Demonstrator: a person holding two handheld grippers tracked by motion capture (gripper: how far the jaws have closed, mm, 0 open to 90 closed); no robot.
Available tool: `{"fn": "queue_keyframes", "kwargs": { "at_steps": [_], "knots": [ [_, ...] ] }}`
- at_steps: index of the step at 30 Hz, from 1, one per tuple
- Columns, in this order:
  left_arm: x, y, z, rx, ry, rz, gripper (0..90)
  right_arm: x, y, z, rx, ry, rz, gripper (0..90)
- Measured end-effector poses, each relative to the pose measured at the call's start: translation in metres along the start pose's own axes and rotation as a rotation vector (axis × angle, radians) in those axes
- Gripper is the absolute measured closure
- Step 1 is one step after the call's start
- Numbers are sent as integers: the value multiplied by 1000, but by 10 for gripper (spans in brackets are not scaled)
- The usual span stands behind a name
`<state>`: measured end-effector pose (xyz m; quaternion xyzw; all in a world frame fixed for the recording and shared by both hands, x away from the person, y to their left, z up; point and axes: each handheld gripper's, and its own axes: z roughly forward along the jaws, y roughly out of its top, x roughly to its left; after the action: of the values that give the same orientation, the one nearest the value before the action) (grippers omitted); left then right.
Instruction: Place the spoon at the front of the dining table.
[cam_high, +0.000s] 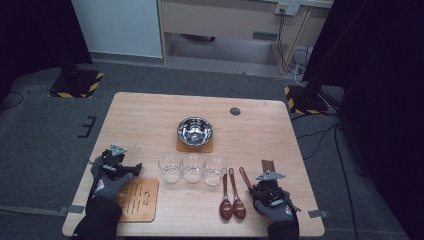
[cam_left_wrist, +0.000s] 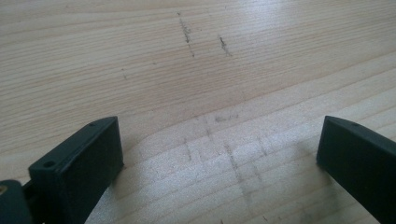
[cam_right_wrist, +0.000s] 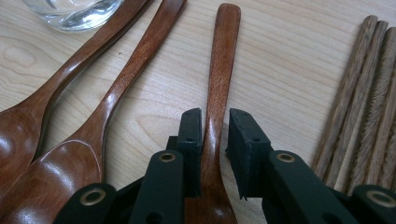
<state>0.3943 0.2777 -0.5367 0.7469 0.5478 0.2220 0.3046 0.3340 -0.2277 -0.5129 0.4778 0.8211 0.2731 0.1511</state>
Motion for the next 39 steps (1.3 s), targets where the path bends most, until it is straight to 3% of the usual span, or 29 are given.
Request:
{"fn": "queue_keyframes", "kwargs": {
  "at_steps": [6, 17, 28, 31, 39],
  "knots": [
    [0, 0, 0, 0, -1, -1, 0, 1, 0, 1, 3, -3, 10, 809],
    [1, 0, -1, -8, 8, -9, 20, 1, 0, 1, -24, 21, 38, 819],
    [9, -3, -7, -35, 26, -74, 111, -4, 4, -10, -79, 22, 43, 819],
    [12, -4, -11, -52, 24, -101, 135, -5, 5, -14, -96, 22, 51, 819],
    [12, 2, -26, -138, -8, -127, 173, -9, 9, -22, -144, 13, 60, 819]
  ]
}}
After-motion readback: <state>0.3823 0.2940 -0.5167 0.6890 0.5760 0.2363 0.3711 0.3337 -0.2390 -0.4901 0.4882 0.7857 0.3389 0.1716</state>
